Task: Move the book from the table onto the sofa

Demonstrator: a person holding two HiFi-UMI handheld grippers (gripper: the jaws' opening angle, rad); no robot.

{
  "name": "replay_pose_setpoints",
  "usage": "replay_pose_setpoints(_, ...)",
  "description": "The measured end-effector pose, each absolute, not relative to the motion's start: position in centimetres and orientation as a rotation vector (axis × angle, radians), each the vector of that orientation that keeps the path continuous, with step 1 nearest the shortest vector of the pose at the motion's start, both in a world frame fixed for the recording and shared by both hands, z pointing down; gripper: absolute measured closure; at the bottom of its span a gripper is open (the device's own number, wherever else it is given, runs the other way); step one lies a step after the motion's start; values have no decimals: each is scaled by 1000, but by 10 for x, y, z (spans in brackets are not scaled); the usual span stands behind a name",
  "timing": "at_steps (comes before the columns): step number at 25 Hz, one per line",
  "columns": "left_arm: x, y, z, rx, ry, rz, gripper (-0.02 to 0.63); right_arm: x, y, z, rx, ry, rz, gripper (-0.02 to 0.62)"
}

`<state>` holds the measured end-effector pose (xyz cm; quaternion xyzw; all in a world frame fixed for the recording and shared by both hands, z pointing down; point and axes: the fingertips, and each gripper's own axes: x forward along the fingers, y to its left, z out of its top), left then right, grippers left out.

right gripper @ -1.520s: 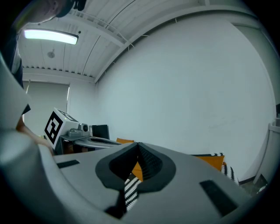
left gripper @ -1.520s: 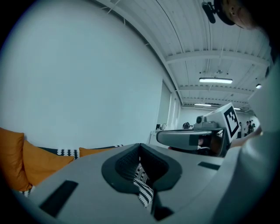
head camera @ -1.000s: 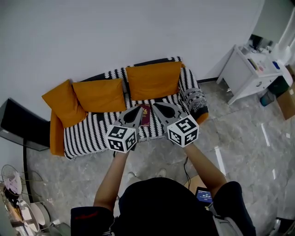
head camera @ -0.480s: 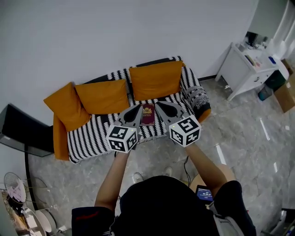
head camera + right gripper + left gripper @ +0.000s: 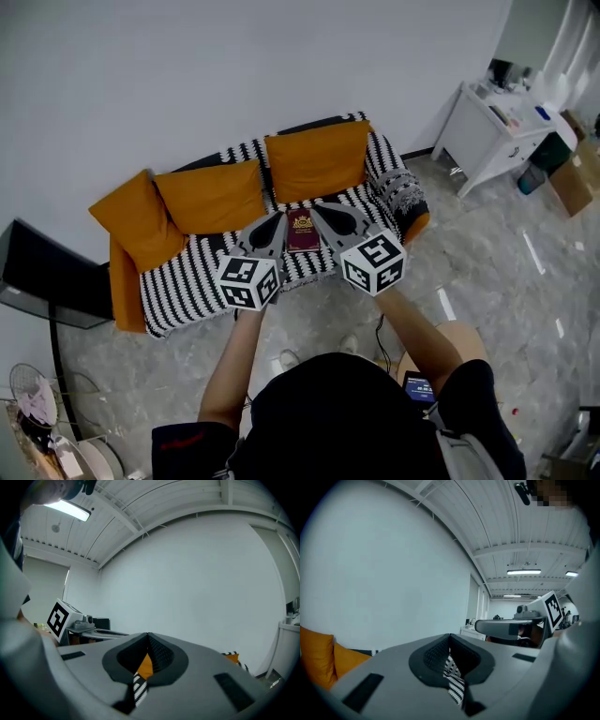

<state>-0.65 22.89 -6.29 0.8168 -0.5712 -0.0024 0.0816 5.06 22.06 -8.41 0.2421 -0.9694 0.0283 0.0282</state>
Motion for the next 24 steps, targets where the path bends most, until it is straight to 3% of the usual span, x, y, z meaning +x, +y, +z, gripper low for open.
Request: replay_pose_setpoints(24, -25, 233, -83, 2511, -1717, -44, 589, 30, 229, -91, 756, -2988, 45, 578)
